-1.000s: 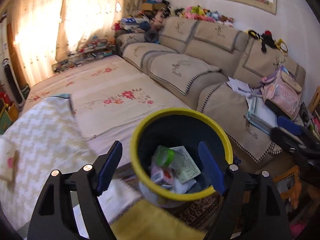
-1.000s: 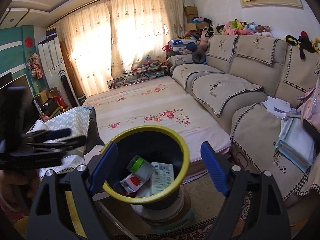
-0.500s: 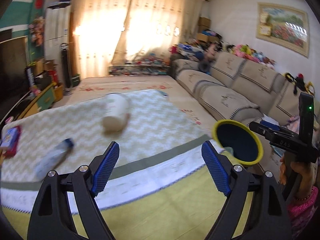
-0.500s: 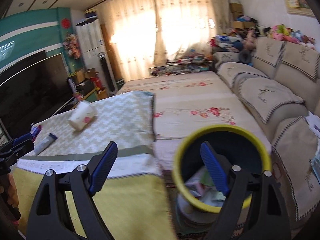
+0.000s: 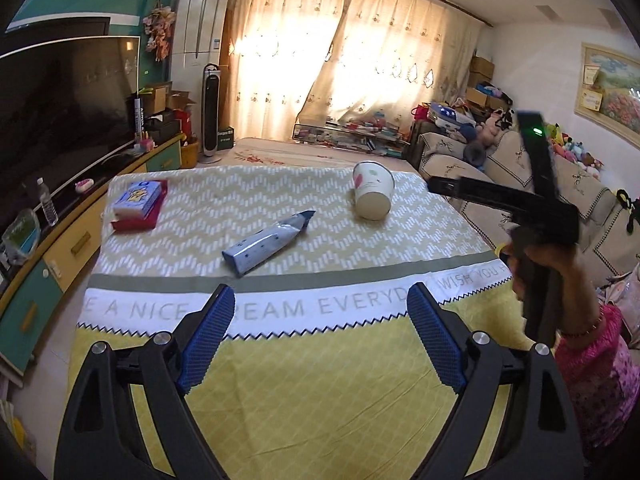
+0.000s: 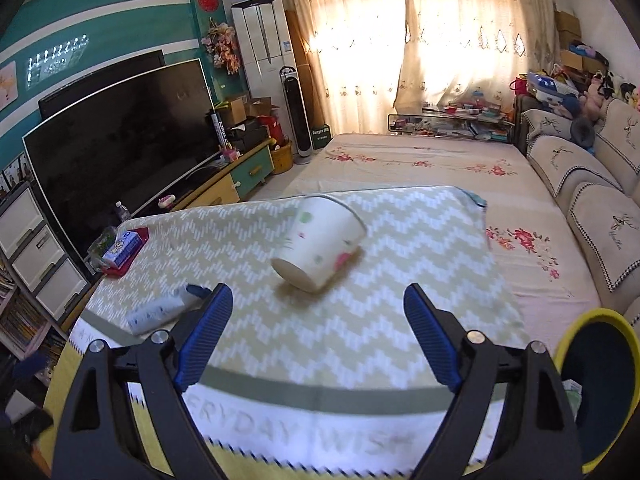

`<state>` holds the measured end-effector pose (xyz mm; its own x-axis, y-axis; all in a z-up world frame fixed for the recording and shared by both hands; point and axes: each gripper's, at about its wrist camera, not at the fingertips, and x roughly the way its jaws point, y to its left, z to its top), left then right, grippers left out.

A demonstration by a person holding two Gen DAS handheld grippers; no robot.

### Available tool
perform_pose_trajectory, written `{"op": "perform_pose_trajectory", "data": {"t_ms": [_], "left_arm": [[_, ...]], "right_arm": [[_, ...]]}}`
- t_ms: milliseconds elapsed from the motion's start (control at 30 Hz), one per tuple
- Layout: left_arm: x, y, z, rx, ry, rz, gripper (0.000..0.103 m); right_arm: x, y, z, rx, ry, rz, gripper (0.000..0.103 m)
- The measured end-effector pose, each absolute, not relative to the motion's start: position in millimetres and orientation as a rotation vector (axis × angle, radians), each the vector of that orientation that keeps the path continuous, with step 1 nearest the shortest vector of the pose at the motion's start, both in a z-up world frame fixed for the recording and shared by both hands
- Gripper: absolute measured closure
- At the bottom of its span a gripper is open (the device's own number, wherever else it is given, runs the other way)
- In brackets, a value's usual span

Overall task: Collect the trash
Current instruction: 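Reach the right gripper to the white paper cup and grasp it, then carry the white paper cup with the right gripper into the bin and release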

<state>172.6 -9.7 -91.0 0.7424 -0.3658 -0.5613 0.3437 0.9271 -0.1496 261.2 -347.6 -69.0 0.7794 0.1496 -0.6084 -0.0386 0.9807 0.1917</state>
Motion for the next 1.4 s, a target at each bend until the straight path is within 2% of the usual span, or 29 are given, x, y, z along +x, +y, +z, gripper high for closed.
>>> {"op": "perform_pose_trajectory", "data": {"t_ms": [433, 667, 767, 833, 867, 1167, 1400], "left_arm": [[151.5, -0.8, -88.2, -0.058, 0.606, -0.409, 0.016], [150.3, -0.4, -89.3, -0.066, 0.607, -0.419, 0.016], [148.9, -1.0, -90.5, -0.066, 0.61, -0.42, 0.016], [148.6, -1.0, -90.6, -0.064, 0.612, -0.418, 0.016], [148.7, -1.2, -90.9, -0.063, 0.613, -0.417, 0.016], [150.9, -7.2, -93.7, -0.056, 0.621, -0.428, 0.016], [150.0, -14.3, -92.4, -0.049, 0.618, -0.437, 0.016]], "right_arm": [[340.4, -312.5, -126.2, 0.284, 0.82, -0.067, 0.02], [358.1, -309.8, -139.2, 0.321, 0.831, -0.108, 0.022], [364.2, -309.0, -140.5, 0.326, 0.831, -0.122, 0.029], [365.4, -311.5, -141.7, 0.336, 0.832, -0.124, 0.039], [365.3, -312.8, -141.9, 0.335, 0.83, -0.124, 0.045], [329.4, -329.9, -122.9, 0.294, 0.785, -0.078, 0.046], [261.3, -347.9, -90.8, 0.225, 0.731, -0.003, 0.047]]}}
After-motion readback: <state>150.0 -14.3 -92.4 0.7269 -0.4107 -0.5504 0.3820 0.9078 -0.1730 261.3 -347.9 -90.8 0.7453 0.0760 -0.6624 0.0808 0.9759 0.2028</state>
